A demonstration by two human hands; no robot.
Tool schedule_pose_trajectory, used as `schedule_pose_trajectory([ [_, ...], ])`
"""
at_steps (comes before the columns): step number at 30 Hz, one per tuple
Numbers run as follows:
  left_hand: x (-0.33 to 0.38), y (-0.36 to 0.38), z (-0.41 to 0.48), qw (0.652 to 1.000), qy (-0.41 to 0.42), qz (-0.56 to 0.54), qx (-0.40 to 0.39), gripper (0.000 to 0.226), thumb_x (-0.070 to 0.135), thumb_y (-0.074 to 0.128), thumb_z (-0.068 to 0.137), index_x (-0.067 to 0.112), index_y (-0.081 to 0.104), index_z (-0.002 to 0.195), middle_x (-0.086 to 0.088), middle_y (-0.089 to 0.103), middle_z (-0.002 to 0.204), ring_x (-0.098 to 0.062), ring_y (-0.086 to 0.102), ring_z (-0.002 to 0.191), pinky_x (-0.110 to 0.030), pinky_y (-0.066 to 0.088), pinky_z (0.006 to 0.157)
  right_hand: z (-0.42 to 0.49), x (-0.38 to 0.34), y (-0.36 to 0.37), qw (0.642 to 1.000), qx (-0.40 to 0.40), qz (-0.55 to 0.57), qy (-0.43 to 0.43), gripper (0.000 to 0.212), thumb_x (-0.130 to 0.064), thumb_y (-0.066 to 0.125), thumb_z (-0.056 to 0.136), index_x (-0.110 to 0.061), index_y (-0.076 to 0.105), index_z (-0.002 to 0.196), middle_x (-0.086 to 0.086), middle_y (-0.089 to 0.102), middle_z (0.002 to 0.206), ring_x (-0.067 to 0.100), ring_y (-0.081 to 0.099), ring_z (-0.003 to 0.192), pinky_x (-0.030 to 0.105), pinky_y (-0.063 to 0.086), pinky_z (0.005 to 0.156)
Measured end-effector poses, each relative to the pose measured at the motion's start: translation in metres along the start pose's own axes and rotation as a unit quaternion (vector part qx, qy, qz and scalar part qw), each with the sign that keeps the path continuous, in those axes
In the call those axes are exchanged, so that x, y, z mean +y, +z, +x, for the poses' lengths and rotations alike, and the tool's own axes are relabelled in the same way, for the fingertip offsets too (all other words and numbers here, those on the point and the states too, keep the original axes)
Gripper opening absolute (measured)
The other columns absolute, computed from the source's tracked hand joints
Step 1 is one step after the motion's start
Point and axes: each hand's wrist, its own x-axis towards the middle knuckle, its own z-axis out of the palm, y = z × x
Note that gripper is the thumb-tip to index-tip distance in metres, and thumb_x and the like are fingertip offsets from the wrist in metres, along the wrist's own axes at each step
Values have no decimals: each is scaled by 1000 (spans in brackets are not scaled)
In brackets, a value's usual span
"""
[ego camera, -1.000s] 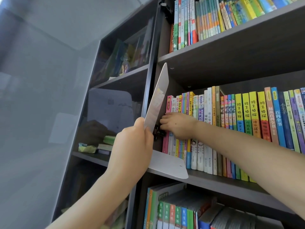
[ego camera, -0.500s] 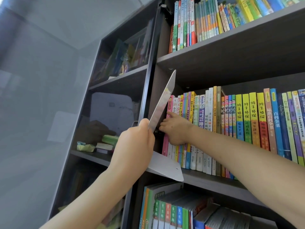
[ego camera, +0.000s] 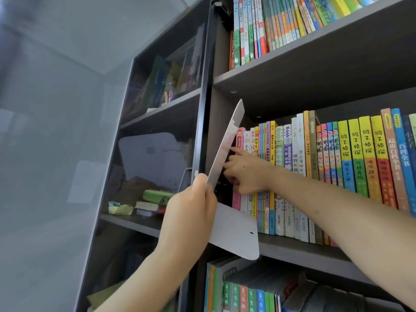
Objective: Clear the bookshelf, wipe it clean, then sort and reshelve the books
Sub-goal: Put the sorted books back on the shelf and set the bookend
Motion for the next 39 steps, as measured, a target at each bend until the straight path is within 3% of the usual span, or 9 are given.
schedule_pose_trajectory([
  [5, -2, 11, 8, 998, -33, 14, -58, 10, 21, 38, 101, 19, 38, 91, 8, 47, 64, -6, 45, 50, -18, 36, 44, -4, 4, -1, 999, 19, 43, 2, 15, -32, 56, 84, -25, 56, 71, -13, 50, 83, 3, 37, 90, 30, 8, 115],
  [10, -9, 13, 15, 998, -47, -32, -35, 11, 19, 43, 100, 11, 49, 95, 0, 62, 81, -11, 55, 56, -21, 47, 50, -2, 11, 1, 997, 27, 65, -5, 16, -34, 51, 78, -30, 48, 62, -9, 62, 81, 6, 48, 88, 32, 13, 117],
  [15, -13, 9, 26, 998, -26, -20, -62, 16, 20, 43, 100, 6, 52, 100, -3, 62, 81, -17, 59, 63, -26, 50, 54, -6, 12, -2, 995, 38, 88, 4, 17, -27, 55, 81, -26, 56, 65, -6, 63, 80, 9, 51, 87, 30, 12, 116],
  [20, -20, -16, 53, 989, 3, 17, -147, 20, 24, 44, 100, 11, 54, 112, -6, 66, 92, -19, 63, 76, -33, 54, 68, -11, 10, -6, 993, 55, 103, 18, 17, -22, 57, 84, -19, 62, 68, -6, 62, 79, 10, 48, 84, 15, 15, 88],
  [25, -23, -16, 44, 982, -7, 53, -184, 29, 28, 41, 101, 13, 48, 125, -3, 65, 102, -16, 63, 81, -23, 52, 67, -14, 9, -8, 991, 50, 118, 24, 17, -18, 55, 85, -16, 68, 74, -7, 62, 81, 9, 44, 86, 21, 26, 87],
  [28, -29, -15, 37, 982, -27, 61, -176, 23, 28, 41, 100, 14, 43, 119, -1, 63, 100, -13, 62, 78, -16, 47, 59, -13, 9, -10, 990, 51, 130, 24, 19, -16, 54, 85, -13, 72, 78, -5, 64, 84, 9, 44, 90, 25, 35, 92],
  [32, -26, -4, 25, 988, -50, 44, -142, 12, 25, 43, 100, 17, 33, 100, -7, 63, 83, -22, 62, 66, -30, 49, 55, -12, 11, -11, 987, 47, 152, 37, 22, -12, 52, 83, -13, 74, 78, -4, 65, 84, 10, 46, 92, 35, 39, 98],
  [35, -25, 7, 21, 991, -42, 40, -119, 14, 25, 42, 100, 19, 29, 99, -6, 61, 74, -20, 59, 59, -26, 44, 48, -15, 12, -15, 981, 37, 182, 54, 24, -9, 52, 81, -15, 76, 83, -7, 65, 88, 10, 47, 99, 35, 41, 98],
  [39, -26, 7, 19, 993, -44, 12, -105, 14, 25, 44, 99, 18, 32, 99, -7, 63, 80, -23, 63, 65, -35, 53, 56, -20, 15, -25, 969, 8, 228, 99, 33, -4, 51, 83, -20, 75, 97, -13, 60, 95, 6, 47, 105, 33, 42, 101],
])
